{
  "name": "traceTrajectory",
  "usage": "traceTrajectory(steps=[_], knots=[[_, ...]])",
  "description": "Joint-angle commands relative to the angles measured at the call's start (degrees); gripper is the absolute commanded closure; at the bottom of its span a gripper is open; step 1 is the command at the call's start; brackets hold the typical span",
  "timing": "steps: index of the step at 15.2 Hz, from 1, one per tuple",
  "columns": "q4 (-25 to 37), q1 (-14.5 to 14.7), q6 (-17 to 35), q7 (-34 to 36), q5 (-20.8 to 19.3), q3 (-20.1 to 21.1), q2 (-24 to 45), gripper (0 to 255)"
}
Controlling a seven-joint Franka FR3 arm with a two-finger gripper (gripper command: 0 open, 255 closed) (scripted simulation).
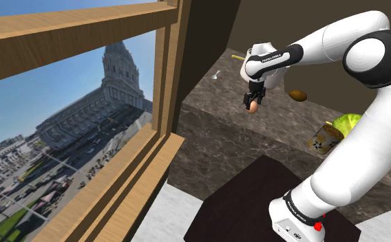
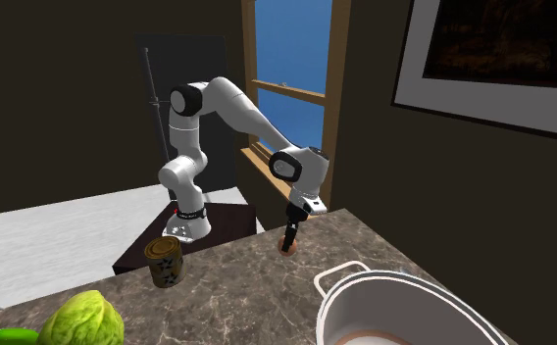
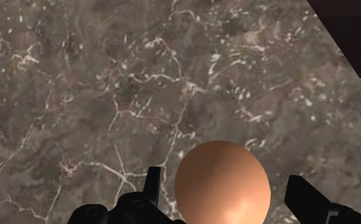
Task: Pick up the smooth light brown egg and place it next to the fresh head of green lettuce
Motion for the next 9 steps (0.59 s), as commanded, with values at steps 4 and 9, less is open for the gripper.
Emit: traceTrajectory(steps=[4,9], knots=[[0.0,0.0,0.01,0.0,0.0,0.0,0.0,255],[-0.01,0.0,0.01,0.01,0.0,0.0,0.01,255]])
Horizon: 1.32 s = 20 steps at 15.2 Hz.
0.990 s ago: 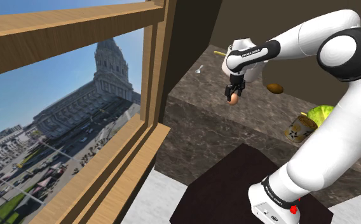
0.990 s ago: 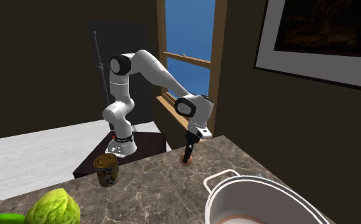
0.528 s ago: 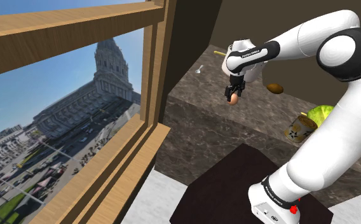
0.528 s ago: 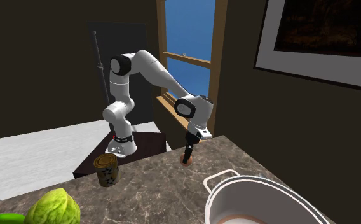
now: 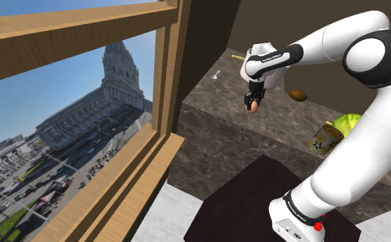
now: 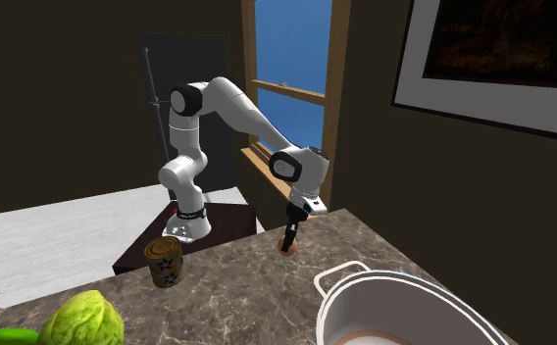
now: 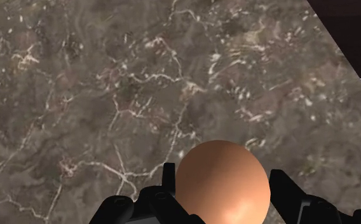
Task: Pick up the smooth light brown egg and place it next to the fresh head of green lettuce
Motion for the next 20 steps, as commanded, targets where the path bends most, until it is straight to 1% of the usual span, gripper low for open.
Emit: traceTrajectory(steps=[1,2,20], knots=[[-0.03,0.0,0.0,0.01,0.0,0.0,0.03,255],[-0.01,-0.01,-0.01,-0.01,0.0,0.0,0.02,255],[6.94,0.52,-12.8,-1.7,-0.37,0.1,-6.01,255]])
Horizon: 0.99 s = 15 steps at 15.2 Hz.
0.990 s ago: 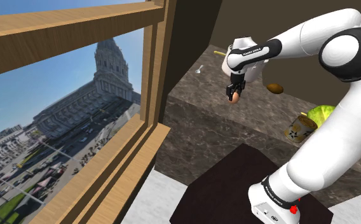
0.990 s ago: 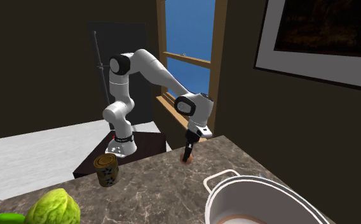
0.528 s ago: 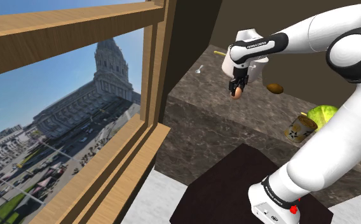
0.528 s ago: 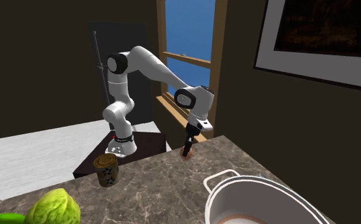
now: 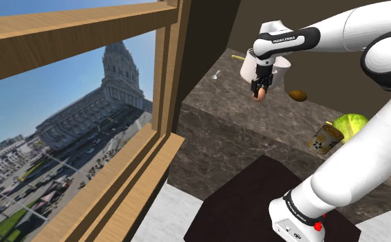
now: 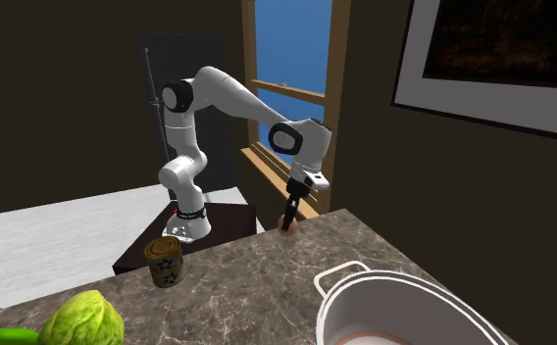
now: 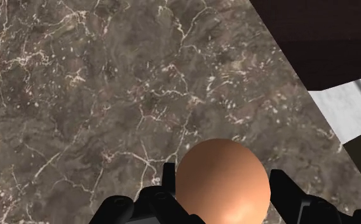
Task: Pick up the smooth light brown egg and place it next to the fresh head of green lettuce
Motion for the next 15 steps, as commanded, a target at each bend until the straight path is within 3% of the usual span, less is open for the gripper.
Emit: traceTrajectory(steps=[1,15], knots=[[1.23,0.05,-1.63,-0.25,0.01,0.03,-0.42,255],[9.67,0.33,-11.86,-1.94,-0.04,0.22,-2.38,255]])
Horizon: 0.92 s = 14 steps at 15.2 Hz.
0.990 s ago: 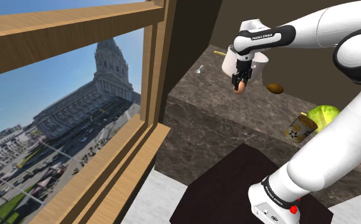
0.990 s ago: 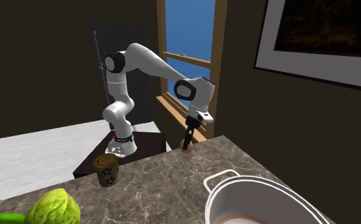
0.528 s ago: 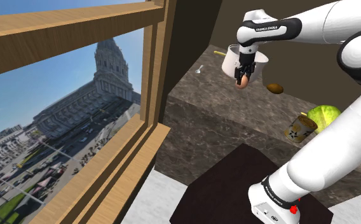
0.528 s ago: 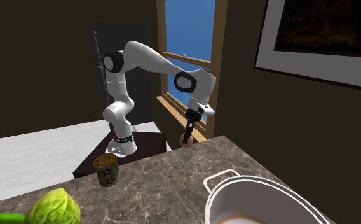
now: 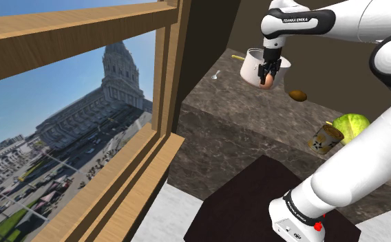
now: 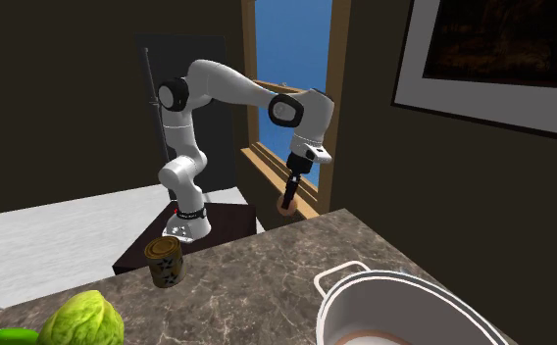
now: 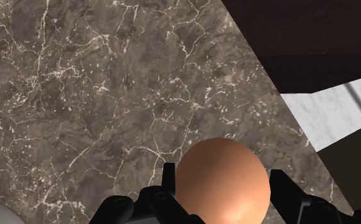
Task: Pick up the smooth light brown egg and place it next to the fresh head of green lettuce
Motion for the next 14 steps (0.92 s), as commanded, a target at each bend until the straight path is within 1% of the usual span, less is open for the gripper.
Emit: traceTrajectory(steps=[1,10,11,14], knots=[[1.55,-0.05,-1.38,-0.42,0.03,-0.05,0.14,255],[8.62,0.04,-8.16,-1.76,0.07,0.02,0.3,255],[8.89,0.05,-8.42,-1.81,0.07,0.02,0.31,255],[6.98,-1.89,-7.07,-5.32,-0.98,-1.82,-1.13,255]])
